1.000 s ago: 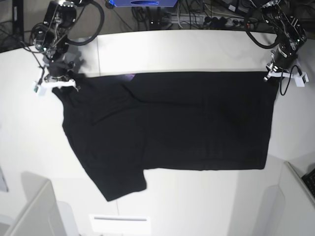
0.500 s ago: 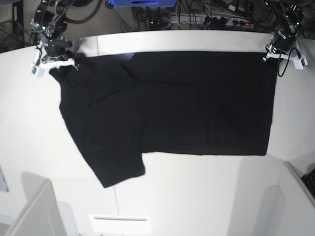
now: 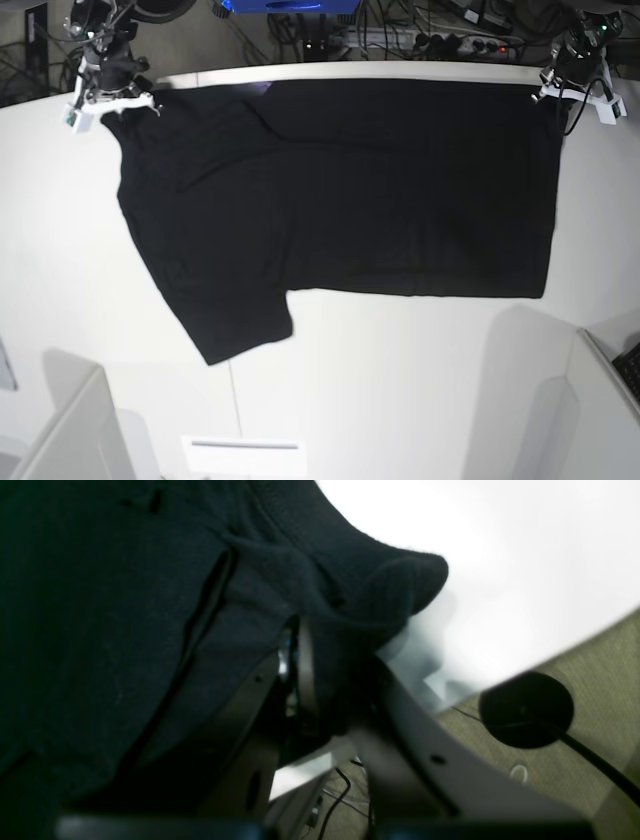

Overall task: Fold the T-shirt properly
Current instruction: 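Drag the folded shirt back toward the robot with both grippers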

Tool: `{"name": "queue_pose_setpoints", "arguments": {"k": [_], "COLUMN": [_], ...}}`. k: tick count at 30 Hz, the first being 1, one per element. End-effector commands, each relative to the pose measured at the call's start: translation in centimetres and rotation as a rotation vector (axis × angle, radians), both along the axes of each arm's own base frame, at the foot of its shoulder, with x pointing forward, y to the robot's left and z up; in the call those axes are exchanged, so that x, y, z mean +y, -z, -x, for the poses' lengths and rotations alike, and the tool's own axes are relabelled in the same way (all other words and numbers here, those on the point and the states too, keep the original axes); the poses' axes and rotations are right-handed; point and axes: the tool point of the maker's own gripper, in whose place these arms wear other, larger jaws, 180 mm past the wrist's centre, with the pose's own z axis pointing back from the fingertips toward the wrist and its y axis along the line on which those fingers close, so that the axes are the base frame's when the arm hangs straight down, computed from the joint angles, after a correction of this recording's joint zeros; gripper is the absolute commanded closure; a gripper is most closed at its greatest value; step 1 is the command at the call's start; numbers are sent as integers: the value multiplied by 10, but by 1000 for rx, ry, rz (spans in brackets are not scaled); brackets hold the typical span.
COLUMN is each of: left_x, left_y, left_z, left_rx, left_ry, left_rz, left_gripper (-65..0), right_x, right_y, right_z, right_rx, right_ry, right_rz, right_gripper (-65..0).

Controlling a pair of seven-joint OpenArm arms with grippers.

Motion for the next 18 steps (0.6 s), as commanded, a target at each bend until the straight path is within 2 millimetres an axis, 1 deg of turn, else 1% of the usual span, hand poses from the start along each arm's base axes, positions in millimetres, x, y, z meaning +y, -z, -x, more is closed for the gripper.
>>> {"name": "queue_pose_setpoints", "arguments": {"k": [1,7,13,14,15,16,17,18], "left_x": [7,6,6,6,5,4,3,3], "left_y": [-8,-6,-4,-3,-3,-3,-4,-5], "left_z": [-2,4,7,8,8,8,7,7], "left_rx": [-23,-7,1,2,1,0,-3,-5], "left_ry": [-6,-4,-9,-10,-14,-13,-13,-13], "left_rz": [-25,-25,-20,-19,-16,-17,-17,-19], "left_gripper": [0,0,0,-20,-114,-207,-295,-369], "right_x": [-6,-6,1,1,2,2,2,2], "right_y": [-9,-8,-1,-1,-1,-1,-1,-1], "right_z": [-3,-2,3,3,4,4,4,5], "right_rx": [-29,-26,33,33,34,34,36,37], "right_ry": [1,0,-22,-22,-21,-21,-21,-21], "right_rz": [31,31,-7,-7,-9,-9,-9,-9], "right_gripper": [0,0,0,0,-71,-155,-237,-308]}}
